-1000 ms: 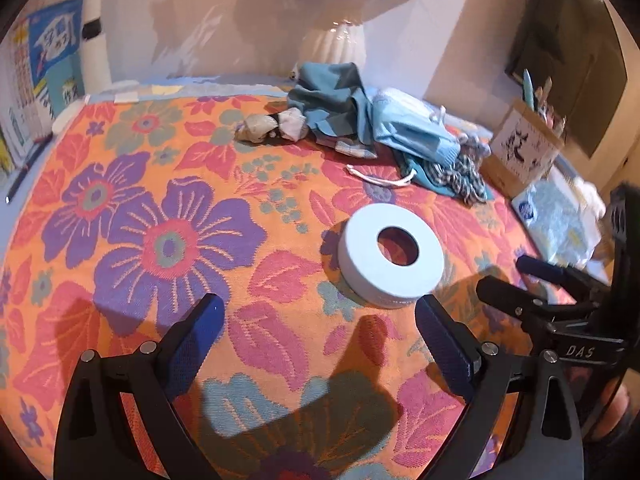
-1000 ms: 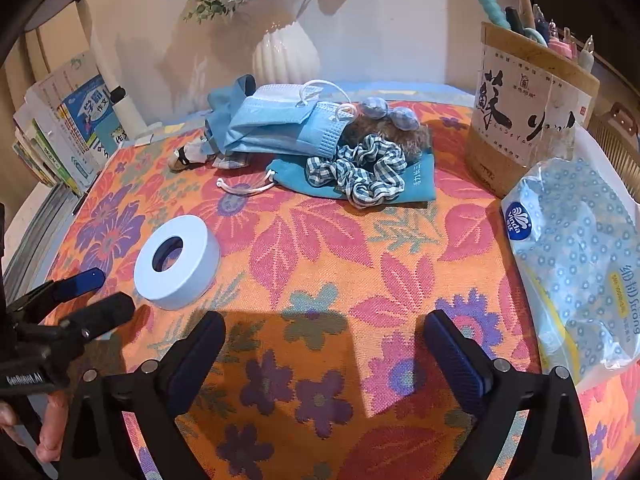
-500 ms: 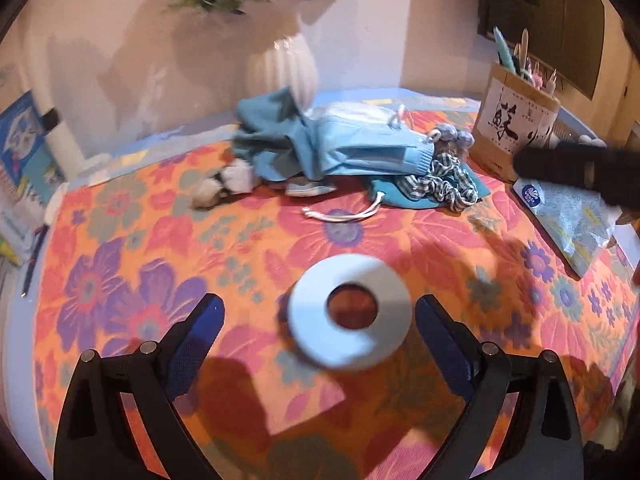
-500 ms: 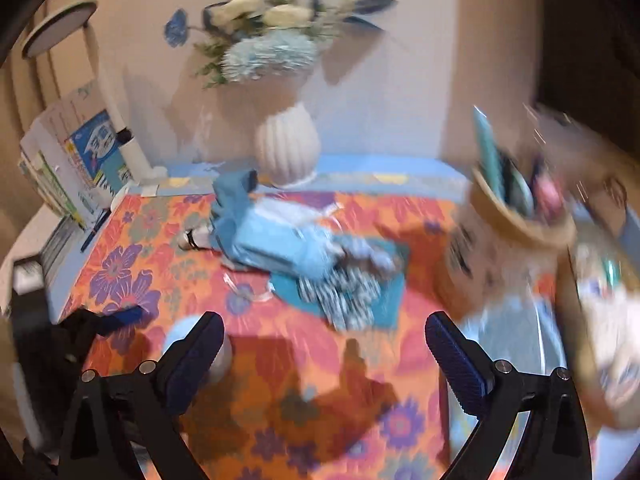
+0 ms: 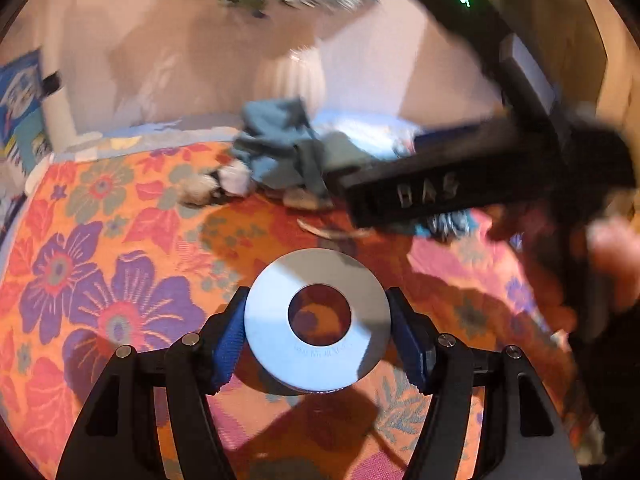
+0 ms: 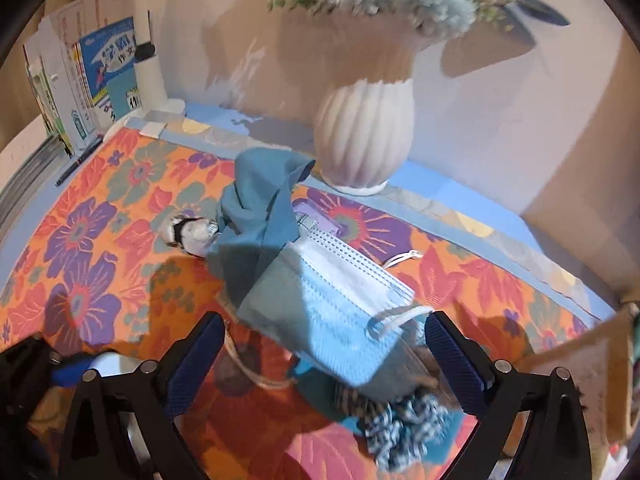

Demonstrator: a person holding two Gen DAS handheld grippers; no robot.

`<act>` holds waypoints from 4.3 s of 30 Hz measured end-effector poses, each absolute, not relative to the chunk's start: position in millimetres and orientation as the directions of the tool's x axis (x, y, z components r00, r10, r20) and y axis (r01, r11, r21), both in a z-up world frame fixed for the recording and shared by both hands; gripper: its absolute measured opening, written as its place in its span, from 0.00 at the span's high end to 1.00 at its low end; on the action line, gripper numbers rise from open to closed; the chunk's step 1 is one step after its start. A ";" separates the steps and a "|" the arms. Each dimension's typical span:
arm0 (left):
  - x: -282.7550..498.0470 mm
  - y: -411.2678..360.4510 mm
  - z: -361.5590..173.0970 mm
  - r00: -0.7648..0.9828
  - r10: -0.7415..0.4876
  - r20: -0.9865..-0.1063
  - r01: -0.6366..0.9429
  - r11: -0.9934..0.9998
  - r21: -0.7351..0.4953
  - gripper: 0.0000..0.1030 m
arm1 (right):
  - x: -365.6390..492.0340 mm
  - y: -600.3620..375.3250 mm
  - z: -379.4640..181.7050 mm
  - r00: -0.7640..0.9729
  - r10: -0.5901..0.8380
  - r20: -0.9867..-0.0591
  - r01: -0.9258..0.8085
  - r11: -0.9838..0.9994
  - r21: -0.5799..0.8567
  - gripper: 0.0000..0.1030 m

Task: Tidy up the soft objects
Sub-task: 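Grasp the white tape roll with the left gripper while the right grasps the blue face mask, then carry tape roll and face mask to the glass bowl and release both, then return both open grippers to the remaining items on the tablecloth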

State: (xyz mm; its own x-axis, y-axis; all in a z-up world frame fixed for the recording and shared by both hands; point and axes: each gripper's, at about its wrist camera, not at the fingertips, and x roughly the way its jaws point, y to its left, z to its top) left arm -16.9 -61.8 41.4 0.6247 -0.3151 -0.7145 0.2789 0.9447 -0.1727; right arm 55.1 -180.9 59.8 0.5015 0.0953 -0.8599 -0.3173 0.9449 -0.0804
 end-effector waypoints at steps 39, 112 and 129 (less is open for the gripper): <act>-12.4 -38.3 34.6 0.612 -0.371 -0.699 0.211 0.928 -0.308 0.37 | -108.4 -228.8 60.0 0.382 0.237 -0.893 -0.187 0.966 0.177 0.19; 23.1 -381.2 164.6 0.373 -0.647 -0.665 0.699 0.667 -0.257 0.13 | -137.3 -588.1 183.4 0.595 -0.257 -0.761 0.604 0.768 0.212 0.33; -86.7 -122.9 280.3 0.781 -0.372 -0.502 0.418 0.908 -0.021 0.12 | -126.2 -396.8 222.4 0.731 0.004 -0.683 0.266 0.920 0.290 0.16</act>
State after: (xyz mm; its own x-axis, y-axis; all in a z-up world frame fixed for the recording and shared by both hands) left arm -86.7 -122.9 280.3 0.7811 -0.3715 -0.5019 0.4182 0.9081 -0.0214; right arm -126.2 -396.8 222.4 0.7309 0.0039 -0.6825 0.2655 0.9196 0.2896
